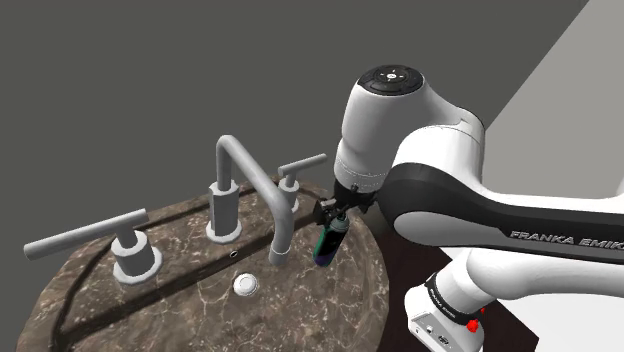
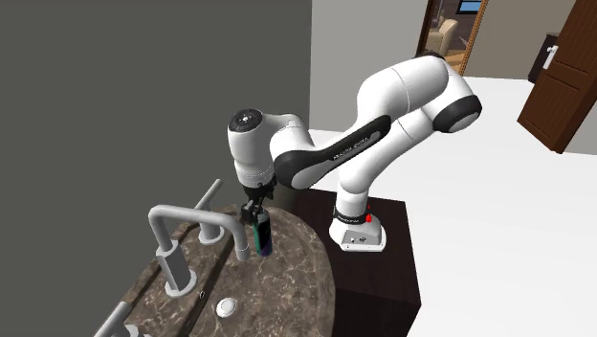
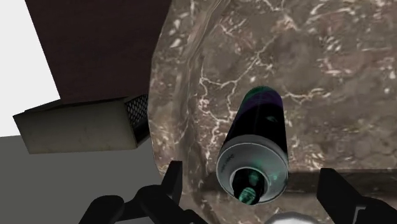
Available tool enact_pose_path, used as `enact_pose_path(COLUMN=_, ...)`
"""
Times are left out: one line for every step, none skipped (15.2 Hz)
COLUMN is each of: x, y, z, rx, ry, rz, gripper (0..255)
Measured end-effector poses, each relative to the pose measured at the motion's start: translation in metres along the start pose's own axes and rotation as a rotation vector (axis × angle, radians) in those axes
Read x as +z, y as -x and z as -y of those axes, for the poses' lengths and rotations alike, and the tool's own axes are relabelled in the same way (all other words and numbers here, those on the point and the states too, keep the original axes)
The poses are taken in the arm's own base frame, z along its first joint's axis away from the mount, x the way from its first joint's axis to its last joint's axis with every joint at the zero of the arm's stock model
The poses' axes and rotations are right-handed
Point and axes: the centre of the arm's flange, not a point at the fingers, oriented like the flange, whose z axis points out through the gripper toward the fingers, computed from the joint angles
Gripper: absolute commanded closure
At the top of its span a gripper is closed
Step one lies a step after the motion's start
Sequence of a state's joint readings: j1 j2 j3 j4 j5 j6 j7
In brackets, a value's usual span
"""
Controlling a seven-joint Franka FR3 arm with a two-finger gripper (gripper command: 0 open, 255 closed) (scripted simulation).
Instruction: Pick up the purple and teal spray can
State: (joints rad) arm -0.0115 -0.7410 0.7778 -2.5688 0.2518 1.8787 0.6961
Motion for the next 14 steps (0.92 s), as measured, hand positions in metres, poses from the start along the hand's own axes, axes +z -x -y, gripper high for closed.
enact_pose_path(x=0.005, y=0.001, z=0.002, rx=0.001, ry=0.000, rz=0.000, gripper=0)
enact_pose_path(x=0.010, y=0.001, z=0.004, rx=0.001, ry=0.001, rz=0.000, gripper=0)
enact_pose_path(x=0.015, y=0.002, z=0.005, rx=0.001, ry=0.001, rz=-0.001, gripper=0)
enact_pose_path(x=0.019, y=0.002, z=0.006, rx=0.001, ry=0.001, rz=-0.001, gripper=0)
enact_pose_path(x=0.021, y=0.002, z=0.006, rx=0.001, ry=0.001, rz=-0.001, gripper=255)
enact_pose_path(x=0.023, y=0.003, z=0.006, rx=0.001, ry=0.001, rz=-0.001, gripper=255)
enact_pose_path(x=0.023, y=0.003, z=0.005, rx=0.001, ry=0.000, rz=-0.002, gripper=255)
enact_pose_path(x=0.022, y=0.003, z=0.005, rx=0.002, ry=0.000, rz=-0.003, gripper=255)
enact_pose_path(x=0.022, y=0.003, z=0.005, rx=0.002, ry=-0.001, rz=-0.004, gripper=255)
enact_pose_path(x=0.022, y=0.003, z=0.005, rx=0.002, ry=-0.001, rz=-0.004, gripper=255)
enact_pose_path(x=0.022, y=0.003, z=0.005, rx=0.002, ry=-0.001, rz=-0.004, gripper=255)
enact_pose_path(x=0.022, y=0.003, z=0.005, rx=0.001, ry=-0.001, rz=-0.004, gripper=255)
enact_pose_path(x=0.022, y=0.003, z=0.006, rx=0.001, ry=-0.001, rz=-0.004, gripper=255)
enact_pose_path(x=0.022, y=0.003, z=0.006, rx=0.001, ry=-0.001, rz=-0.004, gripper=255)
